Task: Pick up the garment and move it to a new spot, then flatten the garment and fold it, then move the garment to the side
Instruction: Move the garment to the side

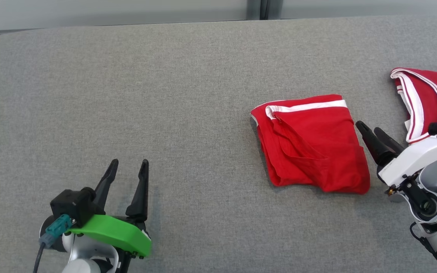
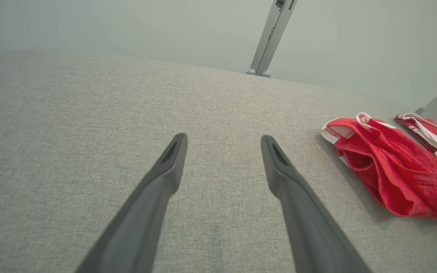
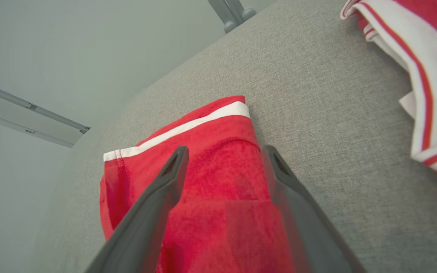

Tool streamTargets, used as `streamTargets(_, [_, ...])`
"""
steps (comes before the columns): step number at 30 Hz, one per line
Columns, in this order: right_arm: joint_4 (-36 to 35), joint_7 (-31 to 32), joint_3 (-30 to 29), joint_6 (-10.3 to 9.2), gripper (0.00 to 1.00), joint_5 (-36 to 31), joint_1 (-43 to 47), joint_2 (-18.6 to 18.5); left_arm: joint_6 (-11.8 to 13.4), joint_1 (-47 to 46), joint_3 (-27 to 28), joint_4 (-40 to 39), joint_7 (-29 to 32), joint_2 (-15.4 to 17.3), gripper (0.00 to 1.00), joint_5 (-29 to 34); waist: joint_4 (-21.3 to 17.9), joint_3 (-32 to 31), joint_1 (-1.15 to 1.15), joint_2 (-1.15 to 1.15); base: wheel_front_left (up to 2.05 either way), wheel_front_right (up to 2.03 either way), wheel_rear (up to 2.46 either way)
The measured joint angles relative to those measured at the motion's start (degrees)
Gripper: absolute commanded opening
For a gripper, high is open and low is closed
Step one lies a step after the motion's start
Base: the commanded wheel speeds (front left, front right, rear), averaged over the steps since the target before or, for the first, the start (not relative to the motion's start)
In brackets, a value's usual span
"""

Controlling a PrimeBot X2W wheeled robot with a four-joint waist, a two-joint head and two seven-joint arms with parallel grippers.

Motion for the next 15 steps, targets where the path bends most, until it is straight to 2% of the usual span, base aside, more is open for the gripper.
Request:
streamTargets(6, [4.4,2.9,1.6,1.09,1.0,0.5,-0.3,-1.0,-0.4,-0.1,-1.0,-0.3,0.5,-0.3,1.0,0.0,1.3,0.8,0.0,0.0,0.0,0.0,0.0])
streamTargets(15, [9.3,4.3,1.9,1.09,1.0,-0.2,-2.3,-1.6,-0.4,-0.9,-1.6,-0.3,0.9,-0.4,1.0,0.4,3.9,2.0,0.0,0.0,0.0,0.0,0.0])
